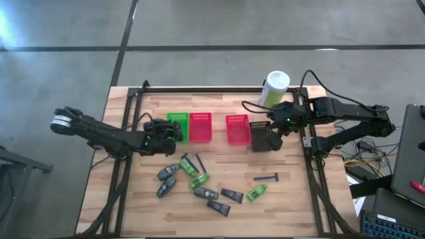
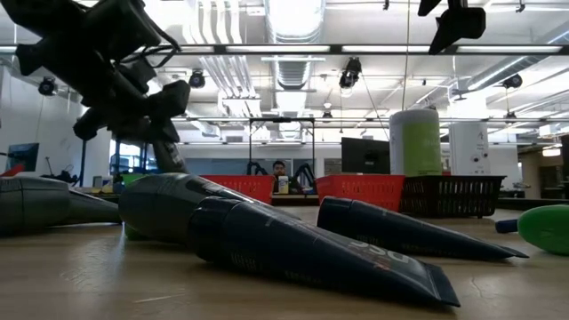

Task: Pick & Place Travel size toiletries
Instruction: Put the gray deodorant into the green bin

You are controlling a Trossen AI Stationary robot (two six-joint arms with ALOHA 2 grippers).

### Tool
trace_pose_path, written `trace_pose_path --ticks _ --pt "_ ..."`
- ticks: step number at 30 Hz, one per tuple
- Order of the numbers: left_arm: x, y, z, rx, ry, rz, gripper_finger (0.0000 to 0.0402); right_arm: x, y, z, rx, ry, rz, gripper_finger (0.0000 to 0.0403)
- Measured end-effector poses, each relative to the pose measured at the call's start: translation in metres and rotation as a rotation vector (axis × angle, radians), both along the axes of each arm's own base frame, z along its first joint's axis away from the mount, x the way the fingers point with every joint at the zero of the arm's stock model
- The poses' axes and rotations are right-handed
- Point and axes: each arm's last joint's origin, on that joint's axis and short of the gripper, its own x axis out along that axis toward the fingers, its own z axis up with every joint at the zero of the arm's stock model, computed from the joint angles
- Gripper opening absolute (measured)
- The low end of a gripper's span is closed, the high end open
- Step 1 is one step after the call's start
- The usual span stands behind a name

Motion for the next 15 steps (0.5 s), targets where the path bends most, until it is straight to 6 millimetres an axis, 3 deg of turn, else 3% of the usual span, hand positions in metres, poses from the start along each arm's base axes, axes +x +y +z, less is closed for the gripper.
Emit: trace_pose_path --ticks 7,11,15 --pt "0.0019 0.0001 -0.0014 0.021 0.006 0.008 0.0151 0.0 0.0 0.0 -0.004 0.0 0.003 0.0368" --pt "0.0003 0.0036 0.0012 0.091 0.0 0.069 0.0148 0.0 0.0 0.0 -0.004 0.001 0.003 0.0368" --pt "0.0008 0.0035 0.0007 0.043 0.001 0.036 0.014 -0.0002 -0.0001 -0.0001 -0.004 0.002 0.003 0.0368"
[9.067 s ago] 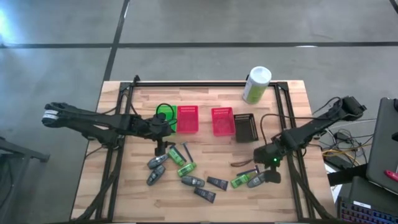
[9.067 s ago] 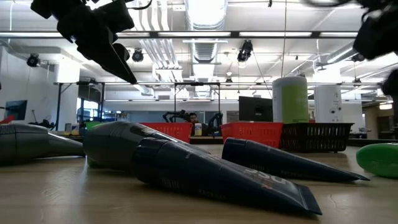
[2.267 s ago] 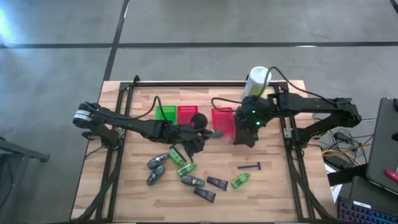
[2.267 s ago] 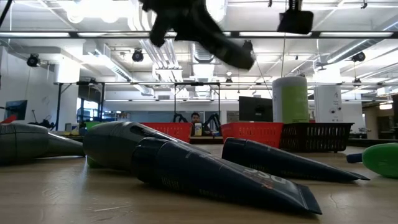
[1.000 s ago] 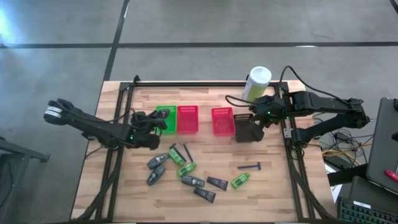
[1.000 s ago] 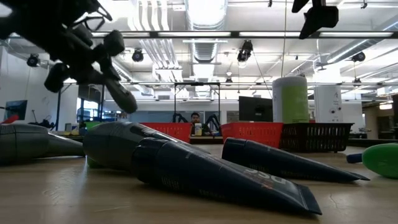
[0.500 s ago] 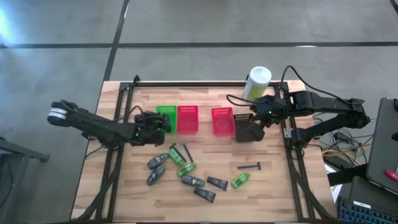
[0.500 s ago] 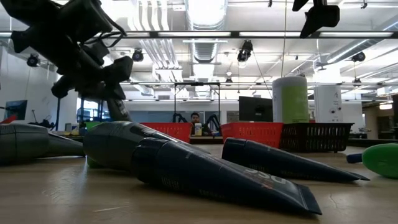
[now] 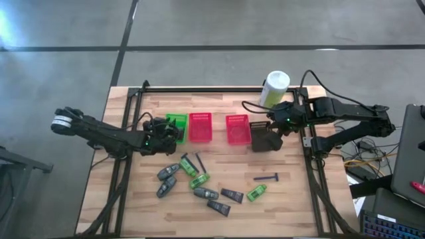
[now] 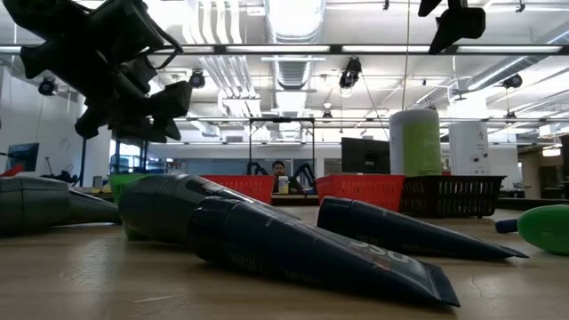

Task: Pick & Place Travel size toiletries
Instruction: Put the gray deodorant into the green bin

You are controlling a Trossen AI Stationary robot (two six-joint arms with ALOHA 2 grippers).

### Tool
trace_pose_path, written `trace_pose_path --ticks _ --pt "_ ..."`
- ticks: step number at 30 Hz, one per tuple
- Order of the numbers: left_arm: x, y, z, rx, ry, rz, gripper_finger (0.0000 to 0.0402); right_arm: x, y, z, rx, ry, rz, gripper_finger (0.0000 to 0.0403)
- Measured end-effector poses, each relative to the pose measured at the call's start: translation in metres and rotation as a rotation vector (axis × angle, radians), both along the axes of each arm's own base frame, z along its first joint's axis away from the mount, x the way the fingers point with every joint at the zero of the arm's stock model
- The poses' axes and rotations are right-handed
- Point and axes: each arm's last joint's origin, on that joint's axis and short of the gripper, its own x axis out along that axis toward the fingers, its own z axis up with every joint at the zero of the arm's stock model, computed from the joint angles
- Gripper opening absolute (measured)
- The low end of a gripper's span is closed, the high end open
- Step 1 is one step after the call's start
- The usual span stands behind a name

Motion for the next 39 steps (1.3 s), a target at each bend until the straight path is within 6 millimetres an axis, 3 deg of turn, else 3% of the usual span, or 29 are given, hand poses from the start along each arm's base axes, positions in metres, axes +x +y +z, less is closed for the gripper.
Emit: trace_pose_path --ticks 9,15,18,21,24,33,36,39 --pt "-0.002 -0.005 0.01 -0.104 -0.01 -0.131 0.0127 -0.003 0.0 -0.002 -0.002 0.034 0.004 0.0368" --pt "0.002 -0.02 0.028 -0.408 0.077 -0.688 0.0121 -0.004 0.0 -0.003 -0.002 0.051 0.005 0.0368" --pt "-0.001 -0.026 0.031 -0.57 0.096 -0.857 0.0122 -0.004 0.0 -0.003 -0.009 0.051 0.015 0.0368" --pt "-0.002 -0.032 0.033 -0.698 0.075 -0.908 0.0122 -0.004 0.0 -0.003 -0.015 0.051 0.024 0.0368" --pt "0.001 -0.038 0.037 -0.717 0.035 -0.967 0.0122 -0.004 0.0 -0.003 -0.016 0.051 0.026 0.0368" --pt "0.01 -0.032 0.042 -0.539 -0.036 -0.9 0.0122 -0.004 0.0 -0.002 -0.015 0.05 0.025 0.0368" --pt "0.003 -0.03 0.037 -0.667 0.047 -0.844 0.0122 -0.004 0.0 -0.002 -0.014 0.05 0.023 0.0368" --pt "-0.011 -0.034 0.035 -0.84 0.278 -0.779 0.0122 -0.004 0.0 -0.002 -0.014 0.05 0.023 0.0368"
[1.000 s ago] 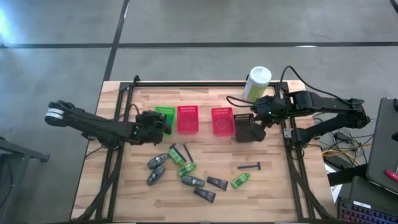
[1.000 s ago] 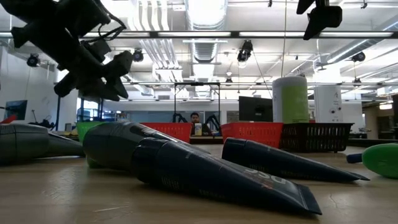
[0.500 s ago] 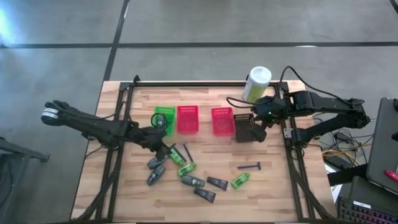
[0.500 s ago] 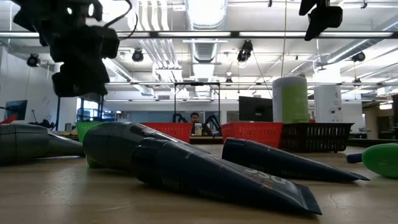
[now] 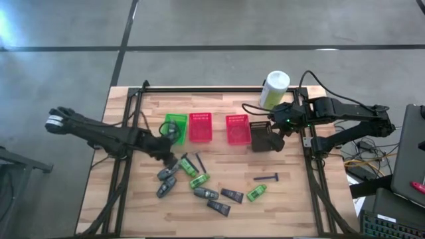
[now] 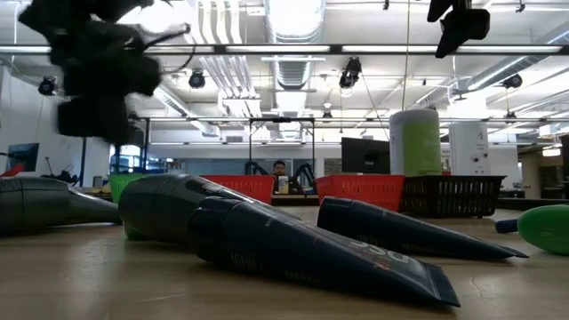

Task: Pick & Place Travel size toiletries
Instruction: Put the gray deodorant into the green bin

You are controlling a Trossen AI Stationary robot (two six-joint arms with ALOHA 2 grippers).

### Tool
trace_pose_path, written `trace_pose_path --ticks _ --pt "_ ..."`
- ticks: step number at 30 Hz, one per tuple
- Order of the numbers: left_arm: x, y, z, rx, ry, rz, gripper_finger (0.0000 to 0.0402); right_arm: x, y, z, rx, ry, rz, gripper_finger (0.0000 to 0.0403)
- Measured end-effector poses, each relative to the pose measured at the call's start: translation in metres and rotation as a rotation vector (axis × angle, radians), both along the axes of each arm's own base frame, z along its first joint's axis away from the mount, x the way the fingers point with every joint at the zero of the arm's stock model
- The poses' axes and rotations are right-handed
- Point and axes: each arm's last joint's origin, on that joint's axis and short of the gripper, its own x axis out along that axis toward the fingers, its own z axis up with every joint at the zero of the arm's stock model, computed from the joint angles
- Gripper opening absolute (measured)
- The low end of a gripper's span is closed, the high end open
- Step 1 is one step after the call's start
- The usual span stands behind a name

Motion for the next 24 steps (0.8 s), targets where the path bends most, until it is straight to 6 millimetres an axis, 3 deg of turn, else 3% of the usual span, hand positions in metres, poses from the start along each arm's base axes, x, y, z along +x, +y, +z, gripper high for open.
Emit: trace_pose_path --ticks 5,12,16,24 --pt "-0.013 -0.014 0.008 -0.06 0.258 -0.106 0.0148 0.0 0.0 0.0 0.0 0.0 0.0 0.0368" --pt "-0.005 -0.031 0.023 -0.011 0.207 -0.153 0.0244 0.0 0.0 0.0 -0.006 0.0 0.006 0.0368" --pt "0.0 -0.033 0.016 -0.044 0.25 -0.14 0.027 0.0 0.0 0.0 -0.011 -0.001 0.015 0.0368" --pt "0.018 -0.044 -0.013 -0.061 0.386 -0.139 0.0271 0.0 0.0 0.0 -0.012 -0.002 0.018 0.0368"
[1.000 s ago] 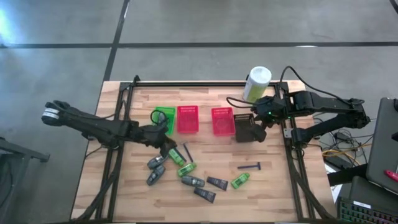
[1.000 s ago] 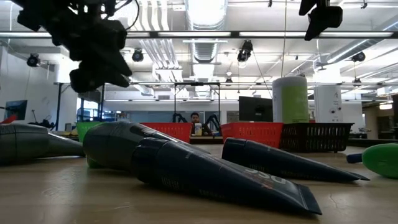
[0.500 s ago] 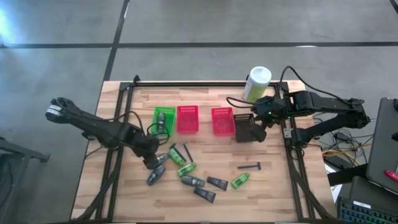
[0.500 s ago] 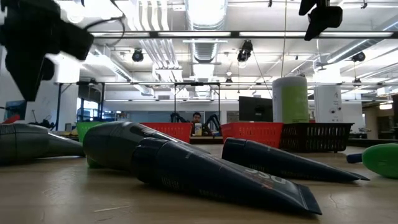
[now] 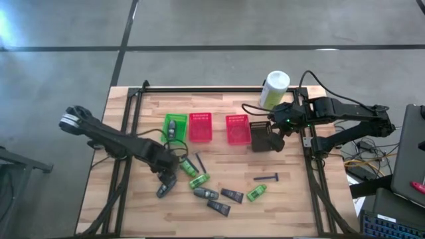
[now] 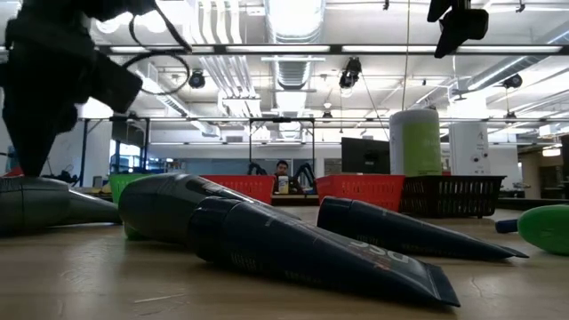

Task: Pick & Place Travel size toiletries
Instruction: Put the gray deodorant into the green bin

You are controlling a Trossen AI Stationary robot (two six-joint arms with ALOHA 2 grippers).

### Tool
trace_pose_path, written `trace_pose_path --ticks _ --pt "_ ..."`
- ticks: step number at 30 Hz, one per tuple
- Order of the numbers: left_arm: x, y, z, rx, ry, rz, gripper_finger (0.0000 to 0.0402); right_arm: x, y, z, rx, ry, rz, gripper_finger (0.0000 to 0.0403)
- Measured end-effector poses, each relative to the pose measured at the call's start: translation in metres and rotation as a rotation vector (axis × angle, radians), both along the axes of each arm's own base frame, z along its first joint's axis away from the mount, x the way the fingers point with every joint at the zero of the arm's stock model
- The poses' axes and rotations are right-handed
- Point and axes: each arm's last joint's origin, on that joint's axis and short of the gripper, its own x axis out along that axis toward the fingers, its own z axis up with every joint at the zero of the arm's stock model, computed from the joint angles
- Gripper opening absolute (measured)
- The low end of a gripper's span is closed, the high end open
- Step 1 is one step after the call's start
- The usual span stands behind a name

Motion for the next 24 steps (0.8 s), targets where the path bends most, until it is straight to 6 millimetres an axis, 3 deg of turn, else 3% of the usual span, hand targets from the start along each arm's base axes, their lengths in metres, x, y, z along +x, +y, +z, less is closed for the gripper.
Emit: trace_pose_path --ticks 16,24 --pt "0.036 -0.012 -0.036 0.066 0.12 -0.156 0.027 0.0 0.0 0.0 0.0 0.002 0.0 0.0368" --pt "0.042 -0.012 -0.034 0.109 0.087 -0.149 0.0262 0.0 0.0 0.0 -0.001 0.004 0.002 0.0368"
